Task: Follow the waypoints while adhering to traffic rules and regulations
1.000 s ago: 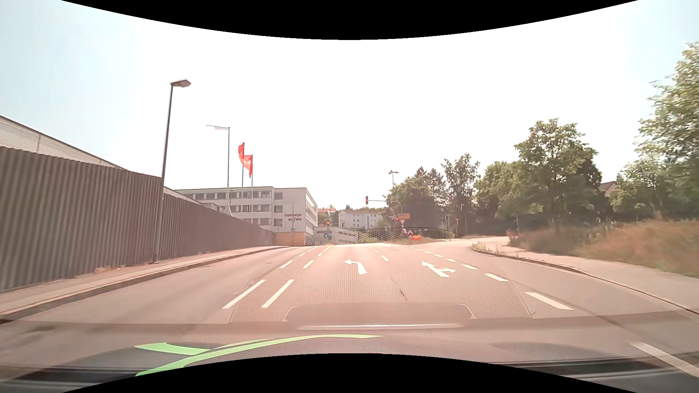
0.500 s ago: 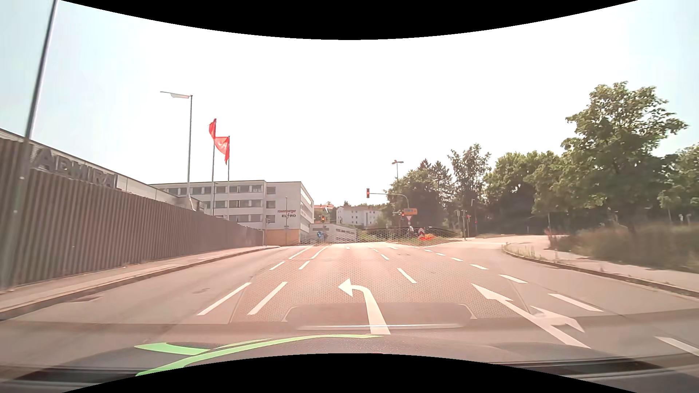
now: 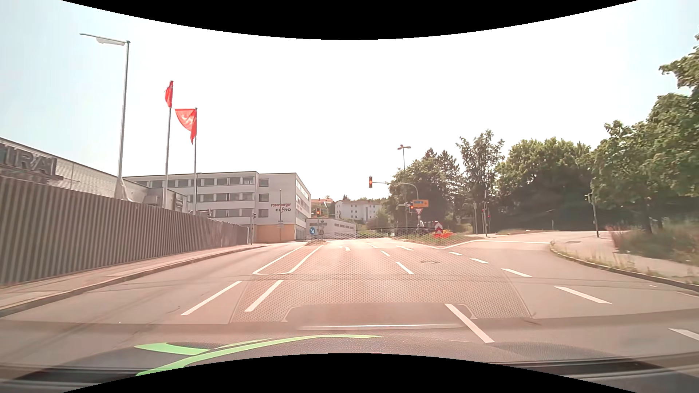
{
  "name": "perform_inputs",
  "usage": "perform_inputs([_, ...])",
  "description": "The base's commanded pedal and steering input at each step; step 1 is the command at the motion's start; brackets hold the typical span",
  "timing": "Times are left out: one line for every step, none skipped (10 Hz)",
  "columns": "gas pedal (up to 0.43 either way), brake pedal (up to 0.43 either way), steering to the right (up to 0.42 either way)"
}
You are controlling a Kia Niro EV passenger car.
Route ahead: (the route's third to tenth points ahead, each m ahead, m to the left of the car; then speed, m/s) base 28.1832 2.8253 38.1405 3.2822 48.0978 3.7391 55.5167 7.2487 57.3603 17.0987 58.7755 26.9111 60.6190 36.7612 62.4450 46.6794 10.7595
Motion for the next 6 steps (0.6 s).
perform_inputs([0.0, 0.152, 0.0])
perform_inputs([0.0, 0.159, 0.0])
perform_inputs([0.0, 0.171, 0.0])
perform_inputs([0.0, 0.183, -0.001])
perform_inputs([0.0, 0.195, -0.001])
perform_inputs([0.0, 0.201, -0.002])
